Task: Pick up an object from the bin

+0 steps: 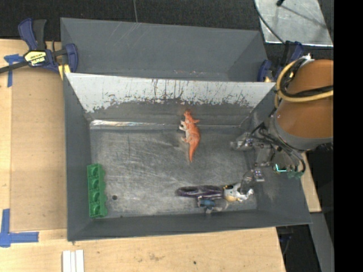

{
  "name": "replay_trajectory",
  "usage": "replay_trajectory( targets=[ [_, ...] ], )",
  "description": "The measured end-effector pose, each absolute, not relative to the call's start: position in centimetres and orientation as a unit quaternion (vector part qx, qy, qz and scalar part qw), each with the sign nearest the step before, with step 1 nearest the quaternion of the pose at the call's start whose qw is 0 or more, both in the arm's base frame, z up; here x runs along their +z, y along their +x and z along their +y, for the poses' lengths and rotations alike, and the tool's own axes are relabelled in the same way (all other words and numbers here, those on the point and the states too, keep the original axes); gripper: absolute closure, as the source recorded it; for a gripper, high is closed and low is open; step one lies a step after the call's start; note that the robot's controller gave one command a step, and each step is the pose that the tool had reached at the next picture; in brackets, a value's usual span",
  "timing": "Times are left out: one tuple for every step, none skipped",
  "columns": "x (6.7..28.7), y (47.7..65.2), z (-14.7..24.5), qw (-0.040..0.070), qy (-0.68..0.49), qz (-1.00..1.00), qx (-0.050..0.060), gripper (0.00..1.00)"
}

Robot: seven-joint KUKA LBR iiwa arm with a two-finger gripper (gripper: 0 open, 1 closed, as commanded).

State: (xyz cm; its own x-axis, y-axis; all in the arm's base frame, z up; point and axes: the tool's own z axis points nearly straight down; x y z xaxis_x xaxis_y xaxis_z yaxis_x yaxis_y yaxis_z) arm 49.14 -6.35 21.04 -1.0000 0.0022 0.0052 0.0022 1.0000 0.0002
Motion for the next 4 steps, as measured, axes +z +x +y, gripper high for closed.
replay_trajectory(
  targets=[
    [21.4, 49.3, -6.3, -0.002, 0.000, -1.000, 0.000, 0.00],
    [19.4, 51.5, -6.9, -0.005, 0.037, -0.999, 0.001, 0.00],
    [17.9, 52.0, -8.7, 0.003, 0.082, -0.997, -0.001, 0.00],
    [20.3, 51.9, -11.5, -0.003, 0.156, -0.988, 0.001, 0.00]
  ],
)
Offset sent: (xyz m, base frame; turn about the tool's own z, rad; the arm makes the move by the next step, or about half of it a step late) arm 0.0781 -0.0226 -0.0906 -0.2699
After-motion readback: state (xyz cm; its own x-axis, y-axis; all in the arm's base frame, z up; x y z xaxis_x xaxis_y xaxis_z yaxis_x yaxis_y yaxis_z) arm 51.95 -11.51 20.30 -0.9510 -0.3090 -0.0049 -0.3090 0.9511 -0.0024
